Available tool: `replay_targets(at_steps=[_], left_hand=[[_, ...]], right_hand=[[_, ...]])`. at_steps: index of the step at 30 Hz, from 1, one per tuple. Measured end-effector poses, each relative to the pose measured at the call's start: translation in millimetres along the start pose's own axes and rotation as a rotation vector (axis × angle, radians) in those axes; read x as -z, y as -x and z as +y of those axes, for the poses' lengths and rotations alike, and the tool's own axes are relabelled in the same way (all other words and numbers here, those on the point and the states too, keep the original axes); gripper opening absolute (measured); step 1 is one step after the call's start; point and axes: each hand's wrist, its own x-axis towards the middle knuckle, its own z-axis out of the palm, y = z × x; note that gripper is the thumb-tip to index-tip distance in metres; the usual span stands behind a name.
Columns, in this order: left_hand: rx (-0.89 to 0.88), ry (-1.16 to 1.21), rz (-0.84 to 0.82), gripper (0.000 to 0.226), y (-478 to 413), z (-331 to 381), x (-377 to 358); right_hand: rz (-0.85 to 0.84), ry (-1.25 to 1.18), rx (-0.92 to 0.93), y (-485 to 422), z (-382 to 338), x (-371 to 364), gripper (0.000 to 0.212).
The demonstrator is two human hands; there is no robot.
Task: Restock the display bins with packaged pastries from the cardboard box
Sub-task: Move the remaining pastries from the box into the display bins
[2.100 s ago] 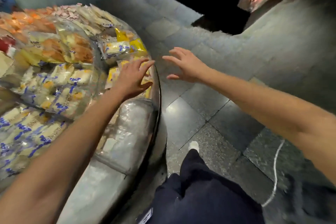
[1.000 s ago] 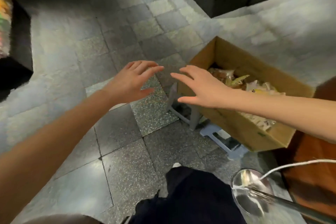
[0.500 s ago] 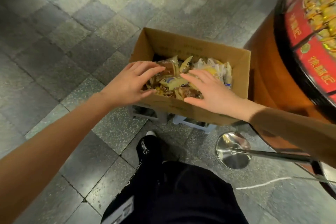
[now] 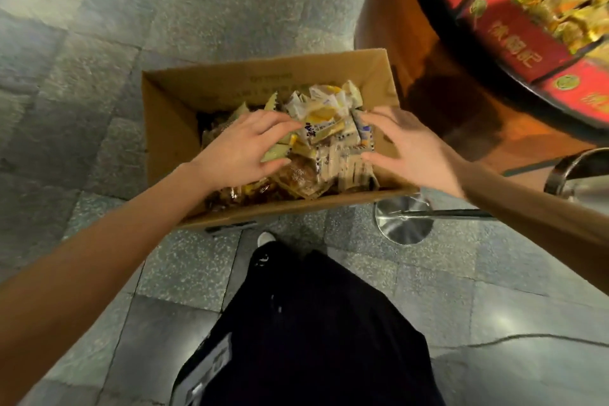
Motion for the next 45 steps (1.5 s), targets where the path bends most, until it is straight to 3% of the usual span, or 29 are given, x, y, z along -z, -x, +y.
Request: replay_targets(at_steps=[8, 27, 33, 38, 45], left_hand=[[-0.061, 0.102, -0.111, 0.057, -63.8, -20.8, -49.1], [0.157, 0.261, -0.266, 0.054, -149.6, -51.4, -221.5], [0.225, 0.292, -0.28, 0.058, -162.5, -56.0, -247.1], [0.232, 0.414, -0.369, 0.056, -168.1, -66.6, -260.5], [0.243, 0.439, -0.432, 0.043, -180.4, -64.7, -263.4]], right_hand=[[-0.105, -0.035, -0.186, -22.2, 45.8, -15.6, 0.071], [-0.376, -0.027, -0.094, -91.4, 152.9, -150.8, 0.077], [-0.383, -0.048, -0.02, -111.4, 163.1, -177.4, 0.078], [-0.445, -0.092, -0.075, -121.6, 166.4, -193.9, 0.086], [-0.486, -0.133, -0.128, -123.6, 170.3, -195.7, 0.072]])
